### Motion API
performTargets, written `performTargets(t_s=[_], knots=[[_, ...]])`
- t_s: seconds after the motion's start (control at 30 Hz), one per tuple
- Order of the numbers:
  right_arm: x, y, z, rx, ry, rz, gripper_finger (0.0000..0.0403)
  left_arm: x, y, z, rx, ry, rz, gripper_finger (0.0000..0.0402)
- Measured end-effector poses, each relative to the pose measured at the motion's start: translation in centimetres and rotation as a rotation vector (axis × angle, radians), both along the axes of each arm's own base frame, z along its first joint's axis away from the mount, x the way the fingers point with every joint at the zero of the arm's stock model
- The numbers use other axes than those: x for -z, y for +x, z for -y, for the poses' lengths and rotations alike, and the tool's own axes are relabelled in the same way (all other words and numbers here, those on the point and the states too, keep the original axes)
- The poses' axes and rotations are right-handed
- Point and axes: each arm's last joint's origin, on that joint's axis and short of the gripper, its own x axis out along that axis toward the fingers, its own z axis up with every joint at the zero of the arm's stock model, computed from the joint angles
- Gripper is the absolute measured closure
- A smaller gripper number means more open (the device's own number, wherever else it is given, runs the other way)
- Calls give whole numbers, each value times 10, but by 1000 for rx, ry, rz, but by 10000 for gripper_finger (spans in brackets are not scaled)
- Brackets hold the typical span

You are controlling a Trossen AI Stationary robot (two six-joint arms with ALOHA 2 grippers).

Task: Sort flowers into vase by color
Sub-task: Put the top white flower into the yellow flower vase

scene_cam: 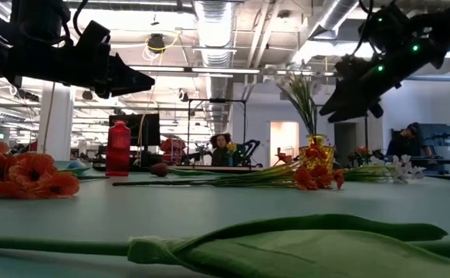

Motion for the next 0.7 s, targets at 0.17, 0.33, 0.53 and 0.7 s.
performTargets(t_s=[0.17, 0.33, 0.53, 0.7], knots=[[-14, -3, -6, -33, 195, -80, 149, 0, 0, 0, 0, -1, -3, 182], [-25, -10, -20, 17, 385, -189, 148, 0, 0, 0, 0, -1, -5, 182], [-28, -17, -33, 75, 514, -278, 148, 0, 0, 0, 0, 6, -8, 182], [-28, -14, -26, 54, 300, -348, 148, 0, 0, 0, 0, 10, -9, 182]])
